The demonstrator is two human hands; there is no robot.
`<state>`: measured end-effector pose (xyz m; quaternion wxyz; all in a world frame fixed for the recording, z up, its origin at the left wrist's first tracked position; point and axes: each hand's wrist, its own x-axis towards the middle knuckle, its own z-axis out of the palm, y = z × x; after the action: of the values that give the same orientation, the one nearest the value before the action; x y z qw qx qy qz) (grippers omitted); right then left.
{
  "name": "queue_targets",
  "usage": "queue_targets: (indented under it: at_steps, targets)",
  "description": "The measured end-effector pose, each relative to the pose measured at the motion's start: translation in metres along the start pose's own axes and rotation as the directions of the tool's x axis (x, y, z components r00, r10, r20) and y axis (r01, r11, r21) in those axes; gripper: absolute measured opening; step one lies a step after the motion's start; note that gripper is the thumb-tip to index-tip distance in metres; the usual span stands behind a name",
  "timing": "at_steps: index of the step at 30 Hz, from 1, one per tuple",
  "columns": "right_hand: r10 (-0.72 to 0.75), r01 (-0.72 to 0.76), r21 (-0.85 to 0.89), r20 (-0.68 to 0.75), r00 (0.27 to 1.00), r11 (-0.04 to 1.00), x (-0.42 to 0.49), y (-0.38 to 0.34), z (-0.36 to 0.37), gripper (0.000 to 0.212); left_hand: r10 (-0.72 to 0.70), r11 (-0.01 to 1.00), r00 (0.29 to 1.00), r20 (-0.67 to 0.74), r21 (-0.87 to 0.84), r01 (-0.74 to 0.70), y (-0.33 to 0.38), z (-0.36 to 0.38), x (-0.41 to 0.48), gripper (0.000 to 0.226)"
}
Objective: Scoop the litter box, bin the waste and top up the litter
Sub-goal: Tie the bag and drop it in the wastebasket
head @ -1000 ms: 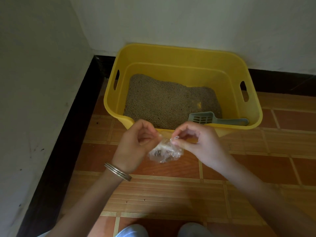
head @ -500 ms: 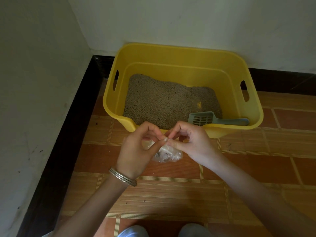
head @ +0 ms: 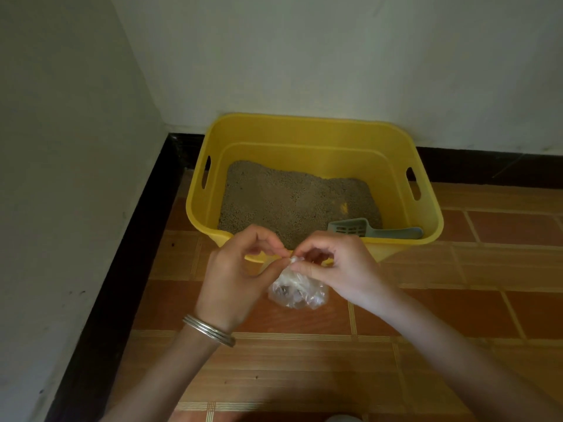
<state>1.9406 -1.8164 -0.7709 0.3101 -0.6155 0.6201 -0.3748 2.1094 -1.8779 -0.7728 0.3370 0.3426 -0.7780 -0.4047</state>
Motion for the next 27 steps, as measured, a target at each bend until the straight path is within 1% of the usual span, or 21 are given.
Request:
queue_targets:
  at_steps: [3, 5, 8, 10, 12, 14, 16, 19, 22, 25, 27]
  targets:
    - [-0.014, 0.013, -0.031, -0.023, 1.0, 0.999, 0.001, -0.012, -0.015, 0.007, 0.069, 0.985, 0.998, 0.01, 0.159, -0.069, 0.005, -0.013, 0.012, 0.018]
    - [-0.021, 0.02, -0.051, -0.018, 1.0, 0.999, 0.004, -0.023, -0.03, 0.006, 0.133, 0.944, 0.99, 0.044, 0.299, -0.14, 0.01, -0.025, 0.025, 0.029]
    - [-0.031, 0.029, -0.088, -0.019, 0.999, 0.996, 0.013, -0.042, -0.052, 0.006, 0.201, 0.829, 0.974, 0.107, 0.512, -0.228, 0.023, -0.04, 0.045, 0.041]
    - [-0.058, 0.052, -0.158, -0.034, 0.998, 0.986, 0.02, -0.055, -0.067, 0.006, 0.244, 0.736, 0.96, 0.136, 0.619, -0.274, 0.034, -0.048, 0.058, 0.045]
    - [-0.089, 0.076, -0.232, -0.045, 0.995, 0.97, 0.027, -0.068, -0.08, 0.009, 0.273, 0.647, 0.947, 0.167, 0.697, -0.31, 0.045, -0.055, 0.07, 0.048]
    - [-0.15, 0.126, -0.321, -0.051, 0.987, 0.939, 0.033, -0.08, -0.093, 0.015, 0.289, 0.563, 0.937, 0.197, 0.756, -0.333, 0.055, -0.061, 0.082, 0.049]
    - [-0.216, 0.176, -0.421, -0.048, 0.975, 0.89, 0.04, -0.089, -0.104, 0.022, 0.289, 0.512, 0.931, 0.221, 0.786, -0.346, 0.064, -0.064, 0.094, 0.051]
    - [-0.268, 0.202, -0.487, -0.071, 0.961, 0.85, 0.051, -0.098, -0.123, 0.025, 0.269, 0.48, 0.929, 0.255, 0.8, -0.359, 0.075, -0.069, 0.11, 0.053]
    - [-0.29, 0.198, -0.512, -0.105, 0.951, 0.836, 0.061, -0.105, -0.139, 0.024, 0.248, 0.476, 0.932, 0.263, 0.805, -0.354, 0.088, -0.077, 0.125, 0.051]
    - [-0.278, 0.161, -0.535, -0.146, 0.949, 0.829, 0.07, -0.122, -0.152, 0.025, 0.194, 0.514, 0.944, 0.266, 0.792, -0.329, 0.108, -0.087, 0.131, 0.051]
    - [-0.261, 0.123, -0.561, -0.173, 0.95, 0.819, 0.071, -0.141, -0.16, 0.021, 0.166, 0.545, 0.946, 0.279, 0.773, -0.324, 0.128, -0.095, 0.132, 0.05]
